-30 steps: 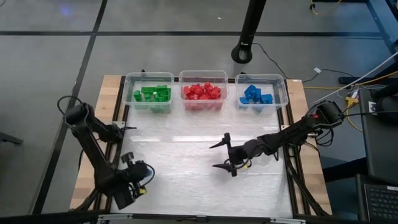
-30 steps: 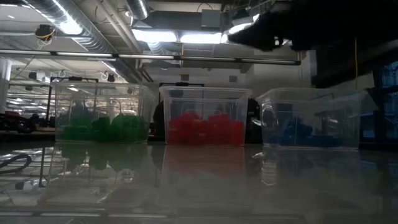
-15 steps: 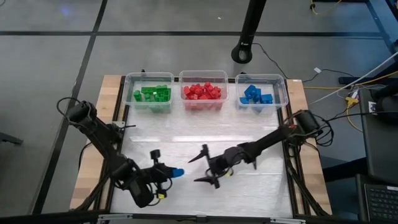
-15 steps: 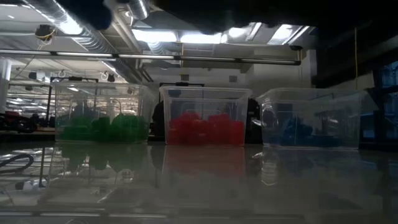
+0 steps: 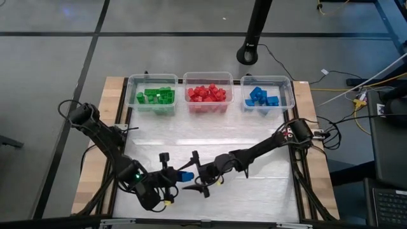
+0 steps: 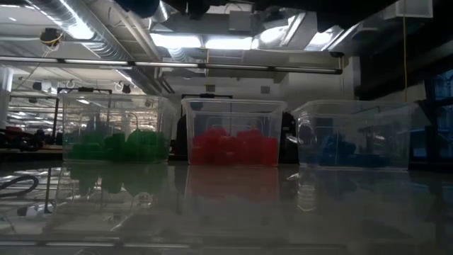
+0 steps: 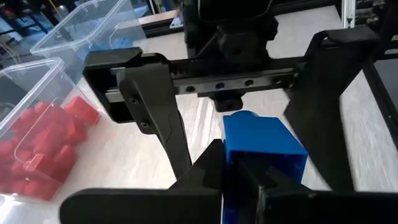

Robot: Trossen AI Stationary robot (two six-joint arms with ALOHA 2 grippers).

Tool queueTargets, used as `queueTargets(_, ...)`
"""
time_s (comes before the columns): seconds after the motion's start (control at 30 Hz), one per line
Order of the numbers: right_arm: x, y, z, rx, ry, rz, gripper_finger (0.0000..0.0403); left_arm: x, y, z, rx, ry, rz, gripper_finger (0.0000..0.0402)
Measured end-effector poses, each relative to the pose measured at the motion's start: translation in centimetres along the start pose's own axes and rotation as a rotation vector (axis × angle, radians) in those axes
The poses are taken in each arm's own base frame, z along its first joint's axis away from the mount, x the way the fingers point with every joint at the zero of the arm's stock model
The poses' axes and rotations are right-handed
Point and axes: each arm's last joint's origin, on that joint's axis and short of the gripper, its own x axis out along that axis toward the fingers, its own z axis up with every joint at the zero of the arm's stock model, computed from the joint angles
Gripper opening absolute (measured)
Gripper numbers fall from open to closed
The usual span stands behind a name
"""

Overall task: Sort blocks
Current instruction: Put the blue game piece into the right transparent bin

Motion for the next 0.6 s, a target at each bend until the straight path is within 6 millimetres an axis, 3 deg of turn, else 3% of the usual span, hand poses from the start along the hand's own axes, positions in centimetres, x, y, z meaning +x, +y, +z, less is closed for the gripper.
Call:
queueTargets(0.1,0.0,0.0,0.1,-0.001,0.003,-0.011,0.0288,-0.2,-0.2,0.1,0.004,-0.008,-0.008,0.0004)
queueTargets(0.27,0.0,-0.1,-0.2,-0.021,0.03,-0.028,0.0158,-0.1,-0.2,0.2,0.005,-0.02,-0.016,0.0023)
queueTargets(0.43,0.0,-0.2,-0.3,-0.082,0.036,0.003,0.0147,-0.5,0.0,0.6,0.03,-0.007,-0.068,0.0081)
queueTargets(0.6,-1.1,-0.9,2.2,-0.16,0.104,0.016,0.0144,-2.7,1.4,2.4,0.052,0.024,-0.199,0.0135)
